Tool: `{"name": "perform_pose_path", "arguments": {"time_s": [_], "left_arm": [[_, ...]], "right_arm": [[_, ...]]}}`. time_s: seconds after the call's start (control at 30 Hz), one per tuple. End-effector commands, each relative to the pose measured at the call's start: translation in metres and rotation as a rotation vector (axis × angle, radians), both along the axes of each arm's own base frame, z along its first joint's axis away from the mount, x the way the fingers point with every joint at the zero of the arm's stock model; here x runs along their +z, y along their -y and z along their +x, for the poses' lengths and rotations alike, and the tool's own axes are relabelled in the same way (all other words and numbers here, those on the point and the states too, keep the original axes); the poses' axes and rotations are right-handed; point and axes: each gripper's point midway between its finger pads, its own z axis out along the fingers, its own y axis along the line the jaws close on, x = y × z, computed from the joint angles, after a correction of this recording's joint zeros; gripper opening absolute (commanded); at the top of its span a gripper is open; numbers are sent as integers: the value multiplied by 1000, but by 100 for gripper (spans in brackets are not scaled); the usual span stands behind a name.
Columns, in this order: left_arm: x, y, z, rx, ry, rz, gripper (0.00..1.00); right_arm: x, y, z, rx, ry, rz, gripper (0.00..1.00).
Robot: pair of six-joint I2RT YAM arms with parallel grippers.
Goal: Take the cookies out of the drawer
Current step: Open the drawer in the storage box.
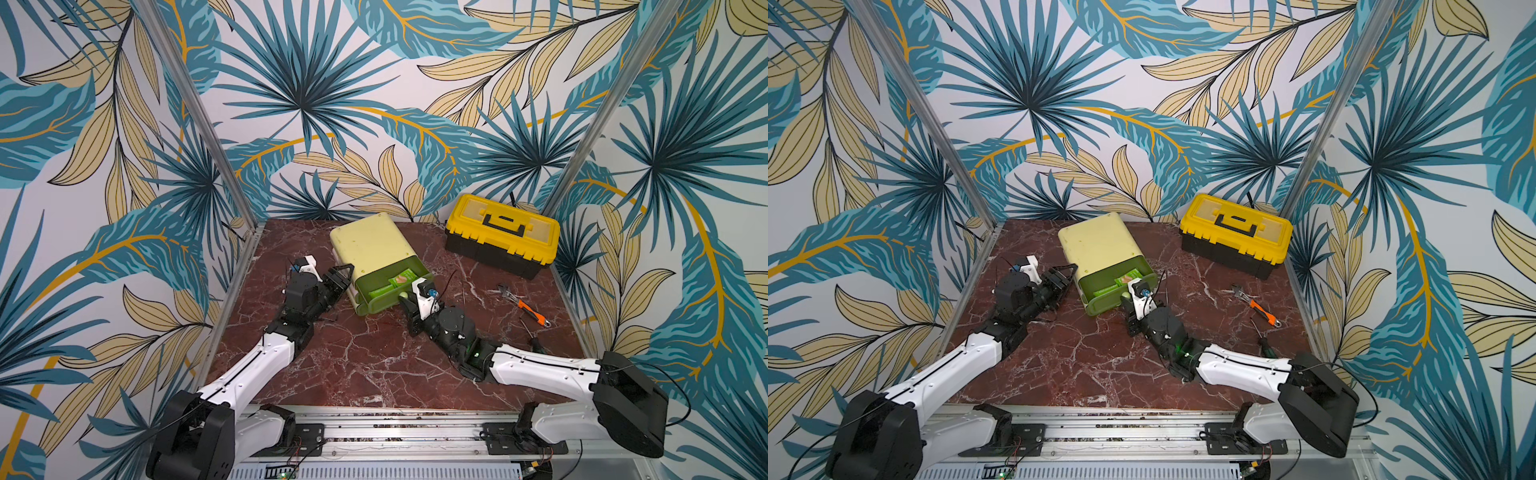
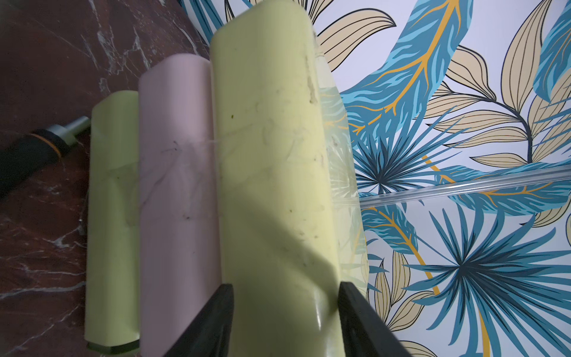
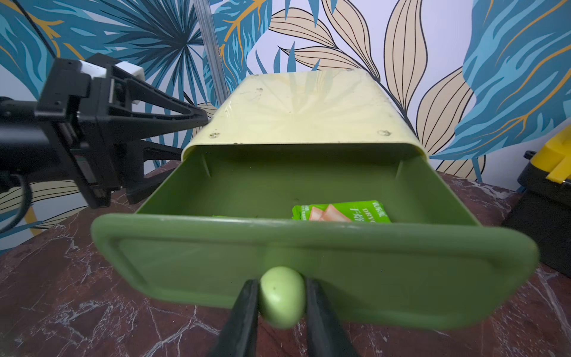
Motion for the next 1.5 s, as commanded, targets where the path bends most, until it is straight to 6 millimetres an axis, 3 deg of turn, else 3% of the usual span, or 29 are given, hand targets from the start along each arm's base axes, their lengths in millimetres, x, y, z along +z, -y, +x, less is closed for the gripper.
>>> {"name": "perform_pose_path", "arguments": {"time_s": [0.0, 0.27, 0.77, 1.13, 1.33, 1.47], "left_arm": [[18, 5, 6, -4, 42, -15, 59], [18, 6, 6, -6, 42, -16, 58], [15, 7, 6, -9, 37, -17, 58], [14, 8, 6, -12, 36, -11, 58], [16, 7, 5, -11, 40, -7, 58], [17, 6, 5, -8, 44, 0, 58]], "right_arm": [[-3, 7, -10, -9, -10, -2, 27], [-10, 18, -26, -7, -30, -23, 27], [-30, 33, -38, -13, -77, -57, 27], [-48, 37, -41, -23, -130, -78, 46], [-42, 38, -46, -4, -147, -87, 58], [-38, 54, -58, -8, -211, -137, 64]]}}
